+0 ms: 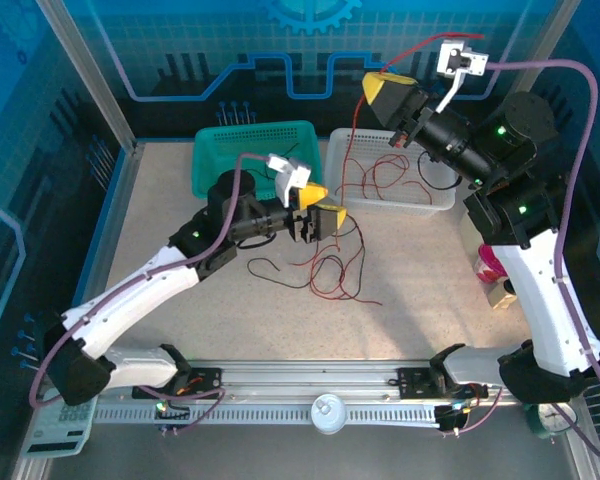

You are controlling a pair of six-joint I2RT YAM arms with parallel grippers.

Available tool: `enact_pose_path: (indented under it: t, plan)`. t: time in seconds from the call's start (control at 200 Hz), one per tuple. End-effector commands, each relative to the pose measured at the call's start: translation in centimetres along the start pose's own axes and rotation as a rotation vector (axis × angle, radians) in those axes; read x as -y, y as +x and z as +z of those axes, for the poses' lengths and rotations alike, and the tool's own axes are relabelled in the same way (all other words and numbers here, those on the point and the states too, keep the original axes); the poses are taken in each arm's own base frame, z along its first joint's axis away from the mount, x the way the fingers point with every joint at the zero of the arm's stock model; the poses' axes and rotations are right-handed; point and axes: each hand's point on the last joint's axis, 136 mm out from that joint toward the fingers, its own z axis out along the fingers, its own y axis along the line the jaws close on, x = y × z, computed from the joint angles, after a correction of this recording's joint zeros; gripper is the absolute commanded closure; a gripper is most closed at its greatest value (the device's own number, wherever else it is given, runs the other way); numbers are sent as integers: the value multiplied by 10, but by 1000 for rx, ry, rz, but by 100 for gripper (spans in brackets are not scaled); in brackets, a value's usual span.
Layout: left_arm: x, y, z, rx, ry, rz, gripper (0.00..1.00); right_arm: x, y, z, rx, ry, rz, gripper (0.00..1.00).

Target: Untangle the cables

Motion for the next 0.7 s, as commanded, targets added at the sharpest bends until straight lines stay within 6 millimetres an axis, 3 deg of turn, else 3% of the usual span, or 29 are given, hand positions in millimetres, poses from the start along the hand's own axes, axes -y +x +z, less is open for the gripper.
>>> enact_pose_path:
  t: [0.0, 0.165, 0.315, 0.4, 0.475, 0.555, 0.695]
  plan:
    - [10, 3, 15, 3, 59, 23, 20, -11, -15, -4, 34, -2, -50, 100]
    - [-12, 42, 30, -34, 29, -38, 40, -16, -27, -9, 63, 13, -91, 100]
    - [-29, 73, 41, -73, 13, -102, 67, -17, -38, -14, 85, 33, -115, 100]
    - [-33, 81, 46, -90, 9, -124, 85, -12, -43, -18, 96, 58, -123, 100]
    - [-30, 75, 44, -77, 17, -123, 96, -1, -44, -23, 98, 101, -126, 100]
    - [-24, 60, 39, -58, 14, -97, 98, 18, -37, -29, 89, 154, -109, 100]
    - [-3, 17, 24, 6, 27, -27, 100, 60, 2, -34, 25, 246, -48, 100]
